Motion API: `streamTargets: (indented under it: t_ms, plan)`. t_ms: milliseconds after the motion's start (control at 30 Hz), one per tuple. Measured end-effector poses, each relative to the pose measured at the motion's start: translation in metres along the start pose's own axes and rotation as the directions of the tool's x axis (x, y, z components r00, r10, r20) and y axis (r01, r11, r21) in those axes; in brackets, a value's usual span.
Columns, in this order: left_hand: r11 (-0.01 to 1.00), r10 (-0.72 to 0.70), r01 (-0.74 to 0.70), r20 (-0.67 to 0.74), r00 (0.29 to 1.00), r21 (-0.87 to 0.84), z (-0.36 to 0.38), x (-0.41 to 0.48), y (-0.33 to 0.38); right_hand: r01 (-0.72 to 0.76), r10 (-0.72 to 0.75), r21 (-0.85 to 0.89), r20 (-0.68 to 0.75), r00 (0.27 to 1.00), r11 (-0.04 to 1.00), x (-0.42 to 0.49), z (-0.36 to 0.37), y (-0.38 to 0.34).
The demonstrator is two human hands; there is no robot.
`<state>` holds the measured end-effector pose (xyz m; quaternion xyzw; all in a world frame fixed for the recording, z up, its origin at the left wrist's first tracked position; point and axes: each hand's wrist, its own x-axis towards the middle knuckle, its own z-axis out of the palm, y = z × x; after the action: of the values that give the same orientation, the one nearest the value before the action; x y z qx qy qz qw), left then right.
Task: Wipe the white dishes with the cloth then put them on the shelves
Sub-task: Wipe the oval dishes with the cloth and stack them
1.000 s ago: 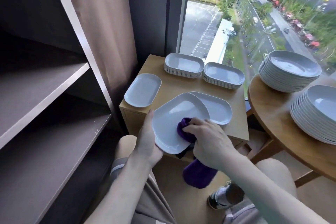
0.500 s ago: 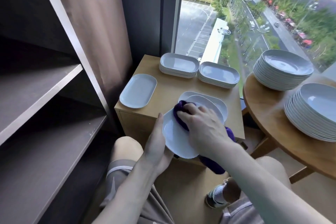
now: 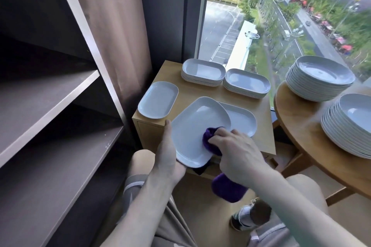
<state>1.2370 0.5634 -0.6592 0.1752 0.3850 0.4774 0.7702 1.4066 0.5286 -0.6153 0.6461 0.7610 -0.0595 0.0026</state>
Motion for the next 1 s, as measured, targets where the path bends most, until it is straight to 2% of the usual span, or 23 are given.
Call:
streamTargets:
  t_ms: [100, 200, 333, 433, 533, 633, 733, 1000]
  plan:
    - [0.998, -0.012, 0.010, 0.033, 0.999, 0.063, 0.001, -0.006, -0.005, -0.134, 0.134, 0.000, -0.015, 0.991, 0.991, 0.015, -0.007, 0.031]
    - [0.993, -0.052, 0.045, 0.059, 0.997, 0.108, 0.007, -0.008, -0.015, -0.160, 0.159, -0.026, -0.041, 0.987, 0.987, 0.025, -0.010, 0.042]
    - [0.992, -0.099, 0.093, 0.079, 0.992, 0.080, 0.013, -0.009, -0.024, -0.096, 0.091, -0.051, -0.092, 0.992, 0.994, 0.031, -0.015, 0.029]
    - [0.994, -0.104, 0.103, 0.030, 0.994, 0.034, 0.011, -0.006, -0.020, 0.035, -0.035, -0.008, -0.038, 0.999, 0.999, 0.023, -0.020, 0.000]
    - [0.990, -0.141, 0.140, -0.017, 0.990, -0.033, 0.010, -0.005, -0.017, 0.218, -0.218, -0.024, 0.013, 0.976, 0.976, 0.006, -0.014, -0.038]
    - [0.987, -0.142, 0.133, -0.112, 0.983, -0.087, 0.005, -0.006, -0.016, 0.306, -0.305, 0.003, 0.061, 0.950, 0.952, -0.008, -0.011, -0.056]
    - [0.995, -0.099, 0.093, -0.146, 0.984, -0.046, 0.002, -0.006, -0.015, 0.291, -0.294, 0.052, 0.068, 0.953, 0.955, -0.016, -0.008, -0.047]
    - [0.997, -0.063, 0.066, -0.085, 0.994, 0.031, -0.002, -0.003, -0.020, 0.179, -0.185, 0.125, 0.037, 0.982, 0.976, -0.018, 0.008, 0.010]
